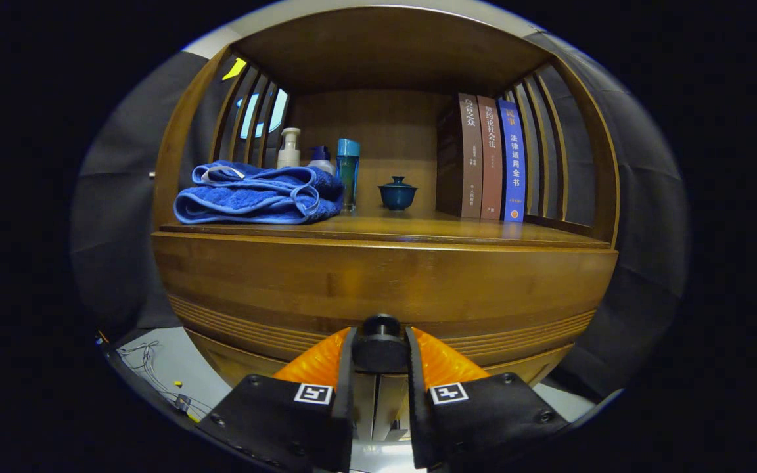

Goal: Pull open the drawer, take out the items inside it, and place them on the countertop above the cabinet.

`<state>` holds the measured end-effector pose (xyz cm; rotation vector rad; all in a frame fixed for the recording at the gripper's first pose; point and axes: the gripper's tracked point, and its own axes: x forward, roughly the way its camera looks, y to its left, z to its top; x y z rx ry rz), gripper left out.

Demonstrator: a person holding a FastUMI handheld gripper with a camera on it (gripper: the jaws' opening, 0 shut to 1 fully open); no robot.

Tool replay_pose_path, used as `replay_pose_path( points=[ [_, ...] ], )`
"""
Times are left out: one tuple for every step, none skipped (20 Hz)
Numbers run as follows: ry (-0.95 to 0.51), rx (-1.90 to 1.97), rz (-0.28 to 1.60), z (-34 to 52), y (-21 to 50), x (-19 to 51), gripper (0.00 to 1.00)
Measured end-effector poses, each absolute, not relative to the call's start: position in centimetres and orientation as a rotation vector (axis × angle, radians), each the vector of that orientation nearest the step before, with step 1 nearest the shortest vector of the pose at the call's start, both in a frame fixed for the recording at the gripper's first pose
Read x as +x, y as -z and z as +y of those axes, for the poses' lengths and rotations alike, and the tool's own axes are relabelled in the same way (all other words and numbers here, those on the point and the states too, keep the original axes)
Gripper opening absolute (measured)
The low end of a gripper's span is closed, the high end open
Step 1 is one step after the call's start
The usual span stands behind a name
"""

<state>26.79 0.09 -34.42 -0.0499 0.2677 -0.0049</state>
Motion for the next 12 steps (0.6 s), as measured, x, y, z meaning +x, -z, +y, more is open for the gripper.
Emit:
replay_pose_path(
  points=[
    [0.007,-0.047,0.272,0.1,34.4,26.5,0.39],
    [0.009,-0.043,0.272,0.1,34.3,26.2,0.39],
    [0.010,-0.043,0.272,0.1,34.2,25.6,0.39],
    [0.010,-0.044,0.270,0.0,34.2,24.9,0.39],
    [0.008,-0.044,0.271,0.0,34.1,24.1,0.39],
    [0.006,-0.041,0.271,0.0,34.0,23.3,0.39],
    [0.004,-0.037,0.272,0.0,34.0,22.5,0.39],
    [0.003,-0.030,0.271,0.0,33.8,21.6,0.39],
    [0.003,-0.024,0.272,0.0,33.7,20.8,0.39],
    [0.004,-0.018,0.272,0.0,33.7,20.2,0.39],
    [0.006,-0.014,0.273,-0.1,33.6,19.3,0.39],
    [0.006,-0.010,0.276,0.0,33.6,18.7,0.39]
  ],
)
